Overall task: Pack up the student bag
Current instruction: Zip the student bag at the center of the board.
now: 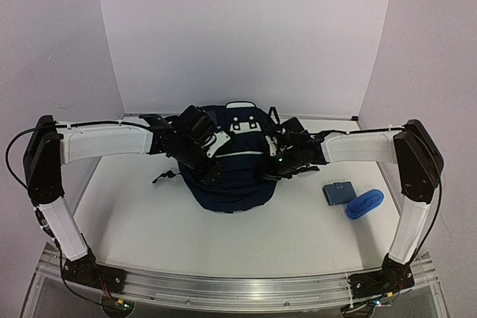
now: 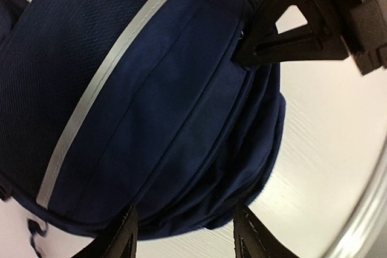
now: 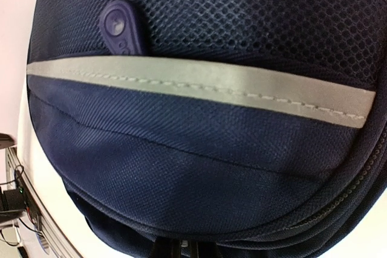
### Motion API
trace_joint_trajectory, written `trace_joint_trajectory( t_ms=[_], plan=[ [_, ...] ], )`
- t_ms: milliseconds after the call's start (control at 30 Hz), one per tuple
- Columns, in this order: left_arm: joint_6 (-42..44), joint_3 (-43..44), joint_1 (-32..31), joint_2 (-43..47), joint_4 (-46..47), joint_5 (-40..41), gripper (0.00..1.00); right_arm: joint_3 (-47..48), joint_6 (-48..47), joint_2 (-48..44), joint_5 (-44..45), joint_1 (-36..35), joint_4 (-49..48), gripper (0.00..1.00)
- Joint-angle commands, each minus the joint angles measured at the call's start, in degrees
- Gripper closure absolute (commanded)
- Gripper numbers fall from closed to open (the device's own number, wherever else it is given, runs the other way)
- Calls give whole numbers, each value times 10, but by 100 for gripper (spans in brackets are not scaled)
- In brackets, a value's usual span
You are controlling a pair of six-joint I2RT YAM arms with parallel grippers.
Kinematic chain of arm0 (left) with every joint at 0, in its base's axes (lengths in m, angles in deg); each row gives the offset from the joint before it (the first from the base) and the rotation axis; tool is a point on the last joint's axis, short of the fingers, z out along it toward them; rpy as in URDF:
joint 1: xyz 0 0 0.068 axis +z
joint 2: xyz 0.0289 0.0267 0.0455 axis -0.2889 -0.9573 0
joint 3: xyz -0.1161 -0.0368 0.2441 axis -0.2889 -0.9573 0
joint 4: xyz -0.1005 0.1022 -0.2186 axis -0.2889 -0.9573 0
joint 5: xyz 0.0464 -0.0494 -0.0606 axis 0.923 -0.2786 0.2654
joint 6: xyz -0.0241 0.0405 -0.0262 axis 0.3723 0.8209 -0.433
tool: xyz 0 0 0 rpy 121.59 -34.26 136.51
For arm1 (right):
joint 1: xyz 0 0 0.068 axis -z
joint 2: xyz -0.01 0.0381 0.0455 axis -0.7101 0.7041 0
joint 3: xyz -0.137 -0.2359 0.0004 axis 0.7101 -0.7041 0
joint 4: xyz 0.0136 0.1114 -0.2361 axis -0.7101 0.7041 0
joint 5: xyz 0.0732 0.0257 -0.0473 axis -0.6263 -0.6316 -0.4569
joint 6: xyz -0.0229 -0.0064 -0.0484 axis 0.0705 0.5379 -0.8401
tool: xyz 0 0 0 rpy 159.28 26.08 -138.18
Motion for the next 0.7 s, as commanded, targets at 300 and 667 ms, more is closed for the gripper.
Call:
trace_joint_trajectory(
  t_ms=[300,667],
  plan=[
    [176,40,-27,-81,97,122,52,14,-34,-34,-43,3,-7,100],
    [189,16,-26,-75,56,175,100,8,-54,-33,-69,17,-7,100]
  ],
)
